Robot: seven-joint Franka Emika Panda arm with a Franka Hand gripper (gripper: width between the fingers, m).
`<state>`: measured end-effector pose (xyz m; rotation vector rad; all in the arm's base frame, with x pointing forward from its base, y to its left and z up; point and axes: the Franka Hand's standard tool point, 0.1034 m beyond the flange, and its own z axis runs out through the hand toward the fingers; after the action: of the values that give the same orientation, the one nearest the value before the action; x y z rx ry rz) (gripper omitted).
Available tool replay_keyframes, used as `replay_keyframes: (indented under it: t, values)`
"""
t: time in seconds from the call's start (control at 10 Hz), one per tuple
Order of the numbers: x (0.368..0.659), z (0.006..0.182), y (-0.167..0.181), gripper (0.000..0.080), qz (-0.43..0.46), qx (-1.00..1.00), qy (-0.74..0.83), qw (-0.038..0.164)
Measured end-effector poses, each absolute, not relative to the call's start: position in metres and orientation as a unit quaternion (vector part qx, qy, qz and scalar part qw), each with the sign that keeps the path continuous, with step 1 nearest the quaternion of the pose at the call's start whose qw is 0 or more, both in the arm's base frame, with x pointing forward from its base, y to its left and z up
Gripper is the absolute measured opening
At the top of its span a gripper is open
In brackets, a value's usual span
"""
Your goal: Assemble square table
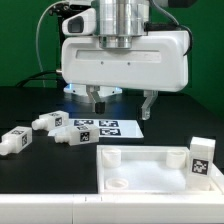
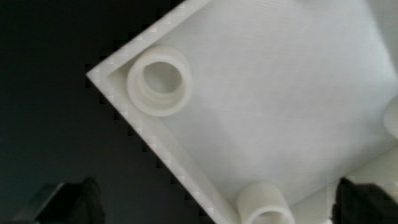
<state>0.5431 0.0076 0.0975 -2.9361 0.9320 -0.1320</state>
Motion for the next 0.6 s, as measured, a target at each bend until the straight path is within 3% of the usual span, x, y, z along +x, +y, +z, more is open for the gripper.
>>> replay_keyframes:
  t: [0.2, 0.3, 0.5, 0.6]
  values:
    - [0.532, 0.092, -0.005, 0.0649, -0.031, -0.934, 0.353, 0.03]
    - [0.516, 0.081, -0.011, 0.0649, -0.019, -0.915, 0.402, 0.027]
    - [0.508, 0.075, -0.04, 0.0649, -0.036, -0.937, 0.347, 0.028]
    - [0.51, 0.075, -0.035, 0.0649, -0.035, -0.935, 0.353, 0.029]
